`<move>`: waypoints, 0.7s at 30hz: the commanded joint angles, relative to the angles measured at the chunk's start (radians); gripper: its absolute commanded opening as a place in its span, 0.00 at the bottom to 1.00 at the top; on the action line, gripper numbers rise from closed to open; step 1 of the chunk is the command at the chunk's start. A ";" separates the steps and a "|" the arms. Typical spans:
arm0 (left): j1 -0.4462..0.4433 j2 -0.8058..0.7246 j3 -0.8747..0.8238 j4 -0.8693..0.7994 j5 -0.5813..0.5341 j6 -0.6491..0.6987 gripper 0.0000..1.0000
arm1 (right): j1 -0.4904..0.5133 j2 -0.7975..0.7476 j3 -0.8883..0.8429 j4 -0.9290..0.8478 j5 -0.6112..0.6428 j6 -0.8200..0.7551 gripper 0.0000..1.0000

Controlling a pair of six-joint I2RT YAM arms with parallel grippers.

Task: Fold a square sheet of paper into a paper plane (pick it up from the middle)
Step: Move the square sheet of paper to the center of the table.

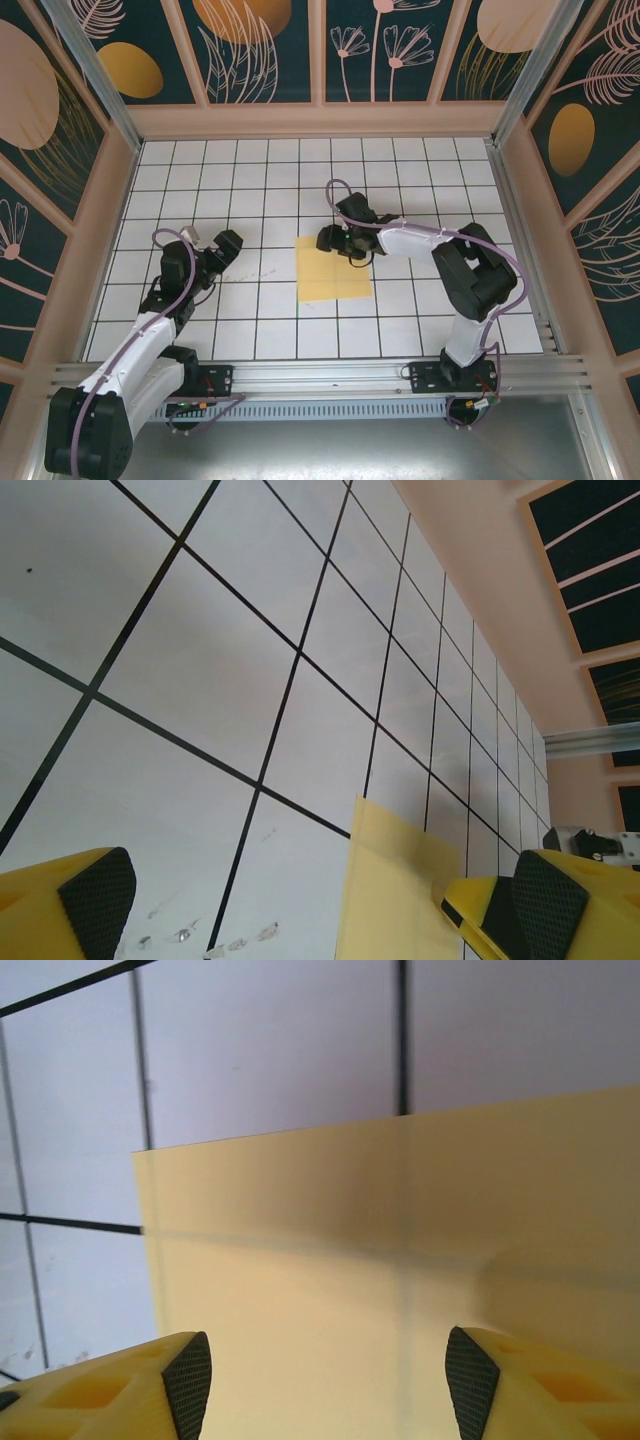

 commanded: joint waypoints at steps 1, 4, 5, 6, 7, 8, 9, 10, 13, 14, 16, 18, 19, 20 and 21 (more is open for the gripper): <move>-0.006 -0.002 0.032 -0.003 -0.019 0.054 0.99 | 0.050 0.033 0.075 -0.035 0.007 0.013 0.65; -0.006 -0.023 0.068 -0.082 -0.092 0.121 0.99 | 0.078 0.056 0.083 -0.061 0.052 0.027 0.66; -0.006 -0.032 0.067 -0.081 -0.099 0.130 0.99 | 0.079 0.057 0.065 -0.043 0.041 0.035 0.66; -0.006 -0.041 0.063 -0.068 -0.101 0.131 0.99 | 0.079 0.057 0.051 -0.027 0.027 0.041 0.66; -0.006 -0.048 0.059 -0.055 -0.100 0.129 0.99 | 0.079 0.058 0.042 -0.025 0.026 0.045 0.66; -0.006 -0.056 0.056 -0.048 -0.105 0.125 0.99 | 0.078 0.061 0.033 -0.024 0.033 0.050 0.66; -0.005 -0.062 0.053 -0.043 -0.108 0.121 0.99 | 0.077 0.063 0.025 -0.027 0.043 0.059 0.66; -0.006 -0.066 0.049 -0.035 -0.105 0.119 0.99 | 0.074 0.066 0.018 -0.033 0.054 0.074 0.66; -0.006 -0.072 0.021 0.008 -0.089 0.086 0.99 | 0.073 0.066 -0.024 -0.031 0.086 0.127 0.66; -0.006 -0.072 0.011 0.025 -0.080 0.070 0.99 | 0.072 0.061 -0.040 -0.035 0.108 0.155 0.66; -0.006 -0.065 0.001 0.051 -0.056 0.062 0.99 | 0.068 0.049 -0.070 -0.039 0.146 0.209 0.66; -0.006 -0.050 -0.002 0.067 -0.041 0.046 0.99 | 0.067 0.027 -0.109 -0.021 0.167 0.277 0.66; -0.006 -0.040 0.002 0.069 -0.034 0.041 0.99 | 0.069 0.014 -0.124 -0.012 0.174 0.305 0.66; -0.006 -0.026 0.005 0.081 -0.018 0.042 0.99 | 0.074 0.000 -0.139 -0.008 0.186 0.350 0.66; -0.006 -0.009 0.011 0.095 0.003 0.042 0.99 | 0.078 -0.014 -0.151 0.022 0.186 0.355 0.66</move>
